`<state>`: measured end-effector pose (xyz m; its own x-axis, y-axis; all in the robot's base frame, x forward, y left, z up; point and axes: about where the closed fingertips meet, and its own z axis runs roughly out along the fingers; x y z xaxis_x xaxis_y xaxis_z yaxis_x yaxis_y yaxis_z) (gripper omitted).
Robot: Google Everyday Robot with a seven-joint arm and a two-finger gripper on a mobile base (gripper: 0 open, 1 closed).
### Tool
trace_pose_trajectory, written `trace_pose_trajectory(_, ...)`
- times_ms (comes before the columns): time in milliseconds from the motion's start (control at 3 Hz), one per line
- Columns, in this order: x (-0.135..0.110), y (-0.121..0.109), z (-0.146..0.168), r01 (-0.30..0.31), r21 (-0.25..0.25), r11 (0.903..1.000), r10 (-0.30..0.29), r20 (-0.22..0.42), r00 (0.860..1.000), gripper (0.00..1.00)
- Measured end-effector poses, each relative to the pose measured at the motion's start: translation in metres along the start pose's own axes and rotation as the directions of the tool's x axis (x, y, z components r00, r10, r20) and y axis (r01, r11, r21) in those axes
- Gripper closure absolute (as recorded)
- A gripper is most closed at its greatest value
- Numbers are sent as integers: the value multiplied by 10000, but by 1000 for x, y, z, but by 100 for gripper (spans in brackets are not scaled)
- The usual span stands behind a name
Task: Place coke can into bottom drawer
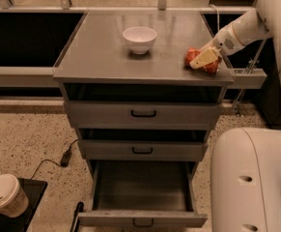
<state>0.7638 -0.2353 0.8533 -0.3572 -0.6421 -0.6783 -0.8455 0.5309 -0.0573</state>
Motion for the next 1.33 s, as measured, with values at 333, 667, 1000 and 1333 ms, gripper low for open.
trace_pose_trajectory(333,0,0,0,3,-1,10000,-3,-2,10000,100)
trace_pose_trajectory(667,-1,1,0,64,-14,10000,-64,-41,10000,100)
trace_pose_trajectory(1000,4,13,-26,516,-145,9986,-521,-352,9980,100)
trace_pose_trajectory(1333,6,36,-85,949,58,9955,-946,-463,9944,100)
